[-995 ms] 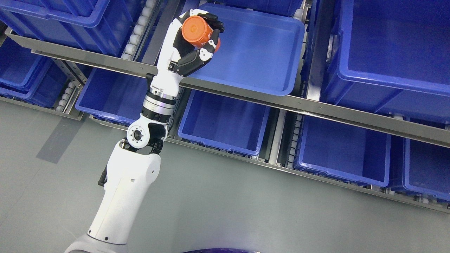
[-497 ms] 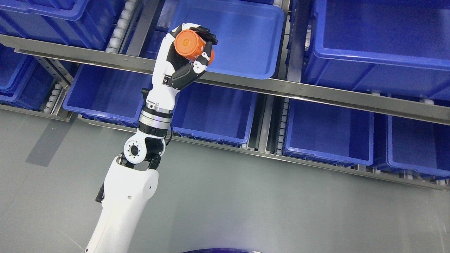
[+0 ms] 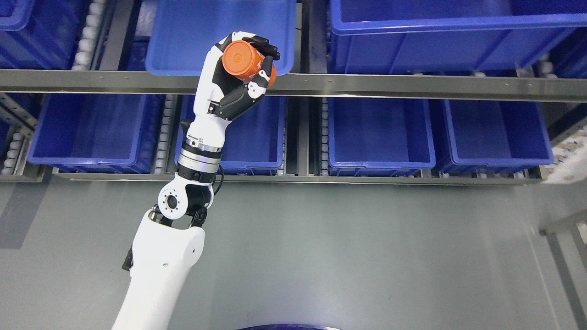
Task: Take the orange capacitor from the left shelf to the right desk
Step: 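Hold the orange cylinder in the left hand while turning toward the steel table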
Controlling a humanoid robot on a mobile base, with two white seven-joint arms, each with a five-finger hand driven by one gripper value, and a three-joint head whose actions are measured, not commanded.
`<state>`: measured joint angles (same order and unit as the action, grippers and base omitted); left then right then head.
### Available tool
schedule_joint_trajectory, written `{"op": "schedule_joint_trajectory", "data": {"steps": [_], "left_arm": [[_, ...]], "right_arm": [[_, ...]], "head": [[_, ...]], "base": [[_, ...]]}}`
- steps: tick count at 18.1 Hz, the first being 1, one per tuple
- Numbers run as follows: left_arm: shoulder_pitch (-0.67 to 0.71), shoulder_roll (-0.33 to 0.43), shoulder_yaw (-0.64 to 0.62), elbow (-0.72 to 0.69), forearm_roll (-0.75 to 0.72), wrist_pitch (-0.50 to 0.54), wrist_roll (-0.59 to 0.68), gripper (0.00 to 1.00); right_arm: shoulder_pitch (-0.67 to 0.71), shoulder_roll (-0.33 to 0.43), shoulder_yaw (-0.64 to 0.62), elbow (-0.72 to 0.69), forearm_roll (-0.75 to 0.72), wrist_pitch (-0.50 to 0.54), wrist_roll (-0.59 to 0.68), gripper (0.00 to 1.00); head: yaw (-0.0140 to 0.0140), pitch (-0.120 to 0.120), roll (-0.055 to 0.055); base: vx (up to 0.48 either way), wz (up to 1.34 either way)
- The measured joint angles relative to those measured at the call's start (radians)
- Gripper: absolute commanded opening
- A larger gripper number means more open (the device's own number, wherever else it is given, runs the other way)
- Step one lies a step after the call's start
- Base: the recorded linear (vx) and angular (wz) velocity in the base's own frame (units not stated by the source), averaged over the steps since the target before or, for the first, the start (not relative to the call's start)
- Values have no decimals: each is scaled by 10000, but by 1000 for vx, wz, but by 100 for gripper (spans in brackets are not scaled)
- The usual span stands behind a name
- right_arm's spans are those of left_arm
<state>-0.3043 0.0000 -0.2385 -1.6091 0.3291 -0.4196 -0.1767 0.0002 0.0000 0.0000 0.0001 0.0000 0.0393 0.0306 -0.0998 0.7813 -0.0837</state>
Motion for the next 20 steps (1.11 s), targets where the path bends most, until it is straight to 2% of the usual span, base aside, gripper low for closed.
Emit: {"op": "schedule_joint_trajectory", "data": {"steps": [10, 20], "left_arm": [[29, 0, -159, -277, -2, 21, -87, 5], [-9, 0, -752, -375, -3, 11, -88, 5]], "right_arm": [[-2, 0, 0, 0, 0, 0, 0, 100], [-3, 0, 0, 0, 0, -1, 0, 100]], "head": [[0, 0, 0], [0, 0, 0]], "base": [[-12, -629], [121, -571]]}}
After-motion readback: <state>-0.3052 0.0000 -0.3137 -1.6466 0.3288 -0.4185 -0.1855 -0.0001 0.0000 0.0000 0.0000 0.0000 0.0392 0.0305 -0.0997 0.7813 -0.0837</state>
